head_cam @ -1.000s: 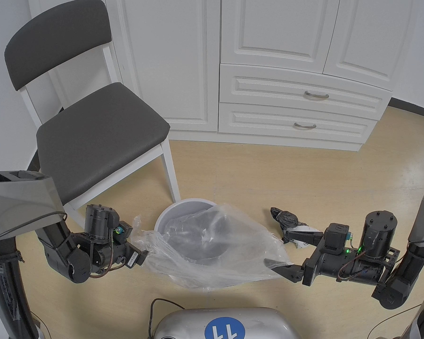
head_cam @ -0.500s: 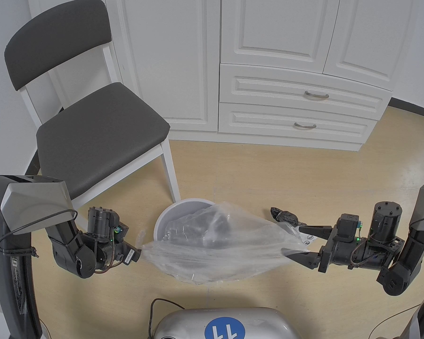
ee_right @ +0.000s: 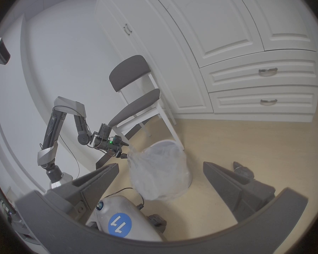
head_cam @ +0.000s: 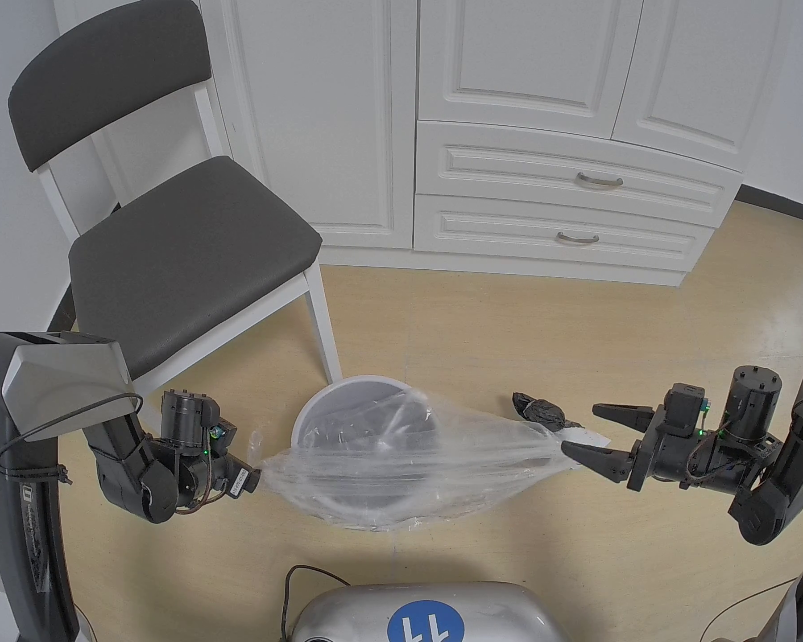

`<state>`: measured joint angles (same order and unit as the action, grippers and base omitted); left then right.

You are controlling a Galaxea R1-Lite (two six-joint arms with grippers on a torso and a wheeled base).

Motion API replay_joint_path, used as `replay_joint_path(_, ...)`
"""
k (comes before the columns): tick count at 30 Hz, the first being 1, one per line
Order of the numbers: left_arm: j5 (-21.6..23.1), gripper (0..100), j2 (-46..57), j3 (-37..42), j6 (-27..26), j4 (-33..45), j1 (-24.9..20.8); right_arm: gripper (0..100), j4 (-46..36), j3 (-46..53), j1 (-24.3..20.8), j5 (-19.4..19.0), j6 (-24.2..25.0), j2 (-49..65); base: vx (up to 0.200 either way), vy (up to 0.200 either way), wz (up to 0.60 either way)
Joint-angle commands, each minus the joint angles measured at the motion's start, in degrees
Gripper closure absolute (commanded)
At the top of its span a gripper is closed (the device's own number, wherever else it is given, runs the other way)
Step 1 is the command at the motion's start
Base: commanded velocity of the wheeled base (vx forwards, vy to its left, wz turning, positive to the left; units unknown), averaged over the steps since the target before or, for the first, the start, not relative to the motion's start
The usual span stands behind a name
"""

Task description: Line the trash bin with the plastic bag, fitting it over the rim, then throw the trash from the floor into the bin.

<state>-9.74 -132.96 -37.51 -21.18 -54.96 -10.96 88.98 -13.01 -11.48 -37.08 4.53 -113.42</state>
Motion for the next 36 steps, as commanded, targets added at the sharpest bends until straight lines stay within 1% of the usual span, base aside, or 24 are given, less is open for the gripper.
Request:
replay_joint_path(1, 0.1, 0, 0.4, 0.1, 0.1, -0.4, 0.1, 0, 1.0, -1.1, 1.6, -0.2, 0.1, 2.4, 0.0, 0.0, 0.0)
replay_joint_path(3, 0.2, 0, 0.6, 0.2, 0.2, -0.7, 0.1, 0, 1.0, -1.8, 1.6, 0.3, 0.6, 2.9, 0.0, 0.0, 0.0)
replay_joint_path(5, 0.5, 0, 2.4, 0.8, 0.7, -0.9, 0.1, 0, 1.0, -2.4, -0.4, 4.3, 1.4, 4.3, 0.0, 0.0, 0.0)
replay_joint_path(6, 0.8, 0, 3.2, 0.9, 0.8, -0.9, 0.1, 0, 1.0, -2.6, -1.8, 6.5, 1.4, 4.4, 0.0, 0.0, 0.0)
replay_joint_path(7, 1.0, 0, 4.6, 1.3, 1.2, -0.9, 0.0, 0, 1.0, -4.0, -5.0, 11.0, 1.4, 4.4, 0.0, 0.0, 0.0)
replay_joint_path(8, 1.0, 0, 5.1, 1.5, 1.6, -0.9, -0.1, 0, 1.0, -4.9, -6.4, 13.0, 1.4, 4.3, 0.0, 0.0, 0.0)
replay_joint_path(9, 1.6, 0, 6.6, 1.7, 2.8, -1.0, -0.4, 0, 0.7, -7.9, -9.7, 17.0, 1.1, 3.6, 0.0, 0.0, 0.0)
replay_joint_path(10, 2.1, 0, 7.3, 1.8, 3.5, -1.1, -0.5, 0, -1.0, -9.8, -11.2, 18.4, 0.9, 3.5, 0.0, 0.0, 0.0)
replay_joint_path(12, 4.1, 0, 9.3, 2.4, 5.1, -1.3, -0.9, 0, -9.4, -16.1, -14.9, 20.9, -0.6, 3.8, 0.0, 0.0, 0.0)
replay_joint_path(13, 5.0, 0, 10.3, 2.7, 5.8, -1.3, -1.1, 0, -16.2, -20.0, -16.7, 23.0, -2.4, 4.3, 0.0, 0.0, 0.0)
replay_joint_path(15, 5.4, 0, 11.1, 2.9, 6.1, -1.3, -1.1, 0, -23.9, -24.6, -18.6, 27.2, -4.4, 4.6, 0.0, 0.0, 0.0)
replay_joint_path(16, 5.5, 0, 11.8, 2.9, 6.2, -1.3, -1.0, 0, -35.3, -31.7, -21.7, 35.4, -7.0, 4.3, 0.0, 0.0, 0.0)
replay_joint_path(17, 5.5, 0, 11.9, 2.9, 6.2, -1.3, -1.0, 0, -36.3, -32.4, -22.0, 36.2, -7.3, 4.2, 0.0, 0.0, 0.0)
replay_joint_path(18, 5.5, 0, 12.5, 2.9, 6.2, -1.4, -0.7, 0, -48.3, -40.3, -25.6, 44.1, -8.9, 3.5, 0.0, 0.0, 0.0)
replay_joint_path(19, 5.5, 0, 12.6, 2.9, 6.2, -1.4, -0.6, 0, -52.0, -42.5, -26.7, 46.0, -9.5, 3.3, 0.0, 0.0, 0.0)
replay_joint_path(20, 5.5, 0, 12.8, 2.9, 6.2, -1.4, -0.6, 0, -56.9, -45.1, -28.3, 46.5, -10.7, 3.2, 0.0, 0.0, 0.0)
replay_joint_path(22, 5.5, 0, 12.9, 3.0, 6.1, -1.4, -0.6, 0, -62.9, -46.9, -30.8, 45.3, -15.0, 3.7, 0.0, 0.0, 0.0)
replay_joint_path(23, 5.5, 0, 12.9, 3.0, 6.1, -1.4, -0.6, 0, -63.4, -47.0, -31.1, 45.2, -15.9, 3.7, 0.0, 0.0, 0.0)
replay_joint_path(24, 5.5, 0, 13.0, 3.1, 6.1, -1.4, -0.6, 0, -65.2, -47.0, -32.1, 44.6, -21.3, 3.5, 0.0, 0.0, 0.0)
replay_joint_path(25, 5.5, 0, 13.0, 3.3, 6.1, -1.6, -0.6, 0, -65.5, -46.7, -32.5, 44.5, -24.6, 3.1, 0.0, 0.0, 0.0)
replay_joint_path(26, 5.6, 0, 13.0, 3.3, 6.1, -1.7, -0.6, 0, -65.8, -46.7, -32.6, 44.5, -25.4, 3.0, 0.0, 0.0, 0.0)
replay_joint_path(27, 5.5, 0, 12.9, 3.5, 6.1, -2.3, -0.7, 0, -66.2, -46.3, -33.2, 44.5, -28.6, 2.1, 0.0, 0.0, 0.0)
replay_joint_path(29, 5.5, 0, 12.7, 3.8, 6.1, -3.2, -0.7, 0, -66.2, -46.1, -33.9, 44.5, -29.5, 0.2, 0.0, 0.0, 0.0)
replay_joint_path(36, 5.5, 0, 12.9, 4.3, 5.9, -3.9, -0.7, 0, -66.3, -46.4, -36.3, 44.6, -29.7, -6.7, 0.0, 0.0, 0.0)
